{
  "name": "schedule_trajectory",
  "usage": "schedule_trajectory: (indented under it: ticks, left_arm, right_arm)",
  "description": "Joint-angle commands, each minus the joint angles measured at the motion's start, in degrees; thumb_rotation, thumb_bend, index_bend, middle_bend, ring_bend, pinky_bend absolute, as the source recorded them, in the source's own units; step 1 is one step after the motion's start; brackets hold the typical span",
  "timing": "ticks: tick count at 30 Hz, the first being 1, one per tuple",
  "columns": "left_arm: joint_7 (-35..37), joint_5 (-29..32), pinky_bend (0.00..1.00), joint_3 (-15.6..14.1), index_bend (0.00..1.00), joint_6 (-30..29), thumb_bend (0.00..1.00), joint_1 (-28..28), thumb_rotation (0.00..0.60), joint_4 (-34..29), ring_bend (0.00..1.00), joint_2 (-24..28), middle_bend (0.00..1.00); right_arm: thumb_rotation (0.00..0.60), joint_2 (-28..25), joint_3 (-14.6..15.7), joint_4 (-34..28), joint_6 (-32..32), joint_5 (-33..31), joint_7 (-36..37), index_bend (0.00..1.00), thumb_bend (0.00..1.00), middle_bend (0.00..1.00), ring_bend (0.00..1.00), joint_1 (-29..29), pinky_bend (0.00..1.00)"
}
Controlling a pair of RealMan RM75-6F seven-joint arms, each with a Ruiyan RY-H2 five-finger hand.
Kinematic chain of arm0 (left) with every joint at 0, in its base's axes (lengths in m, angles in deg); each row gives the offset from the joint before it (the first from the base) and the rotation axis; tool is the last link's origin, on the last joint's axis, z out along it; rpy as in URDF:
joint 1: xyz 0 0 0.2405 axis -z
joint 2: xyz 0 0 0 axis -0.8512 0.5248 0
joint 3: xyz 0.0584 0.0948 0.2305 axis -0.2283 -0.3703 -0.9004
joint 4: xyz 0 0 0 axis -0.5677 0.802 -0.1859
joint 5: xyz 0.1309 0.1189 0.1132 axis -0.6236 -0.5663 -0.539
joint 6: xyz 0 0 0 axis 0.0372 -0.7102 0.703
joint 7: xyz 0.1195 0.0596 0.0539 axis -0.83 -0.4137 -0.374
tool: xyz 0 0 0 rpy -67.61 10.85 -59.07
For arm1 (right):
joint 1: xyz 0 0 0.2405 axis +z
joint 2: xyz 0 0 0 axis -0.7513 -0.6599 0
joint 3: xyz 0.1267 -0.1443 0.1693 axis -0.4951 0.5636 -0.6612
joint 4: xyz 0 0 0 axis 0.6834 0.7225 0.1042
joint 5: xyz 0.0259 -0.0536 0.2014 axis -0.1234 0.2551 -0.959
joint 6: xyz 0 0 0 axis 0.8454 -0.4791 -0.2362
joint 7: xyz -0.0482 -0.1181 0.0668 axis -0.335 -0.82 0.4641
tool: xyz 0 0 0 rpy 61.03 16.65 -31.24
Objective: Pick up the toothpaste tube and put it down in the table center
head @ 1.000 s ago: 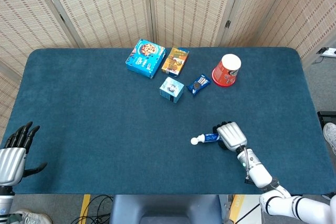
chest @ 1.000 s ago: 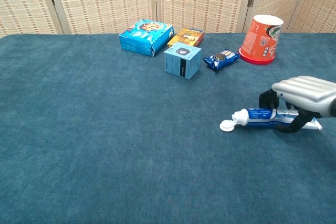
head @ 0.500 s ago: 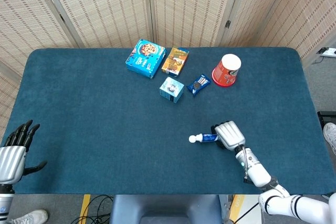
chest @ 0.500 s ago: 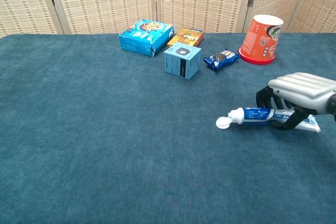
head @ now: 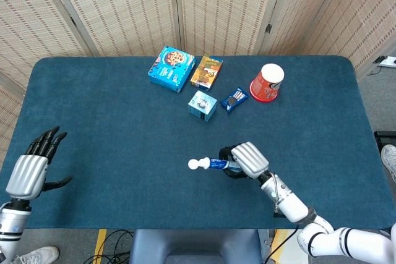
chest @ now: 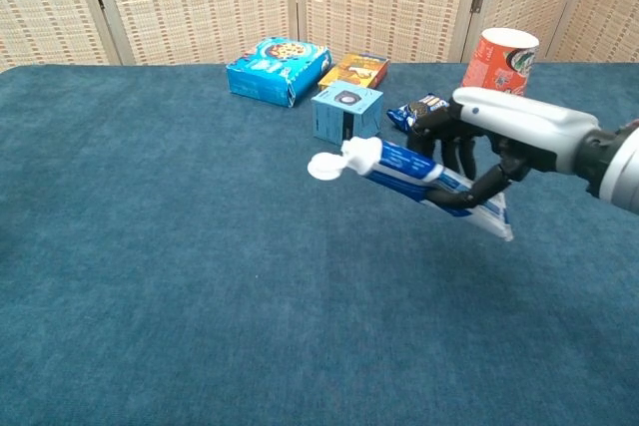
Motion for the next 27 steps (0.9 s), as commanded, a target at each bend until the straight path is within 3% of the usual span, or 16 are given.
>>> schedule_trajectory:
  ticks: [1, 15, 27]
  left_arm:
    - [0.05, -1.40, 0.16, 0.34, 0.05, 1.42, 0.06, 1.74, 0.600, 0.02, 0.06, -0.70, 0.02]
    - [-2.45, -6.16, 0.16, 0.25, 0.00, 4.36, 0.09, 7.41, 0.600, -3.01, 0.06, -5.78, 0.02]
    - [-2.72, -6.05, 0.16, 2.23, 0.00, 5.93, 0.09, 12.06, 0.600, -3.64, 0.05, -12.34, 0.02]
  right_arm:
    - [0.600, 2.48, -2.05, -1.79, -0.04, 1.67, 6.38, 0.73, 0.54, 0.71, 0.58, 2.90, 0.55]
    - [0.600, 11.38, -4.73, 2.99, -3.11, -1.78, 17.96, 0.73, 0.56, 0.71, 0.59, 7.90, 0.55]
    - [0.600, 14.28, -5.37, 4.04, -4.59, -3.57, 17.07, 0.74, 0.57, 0.71, 0.59, 10.27, 0.55]
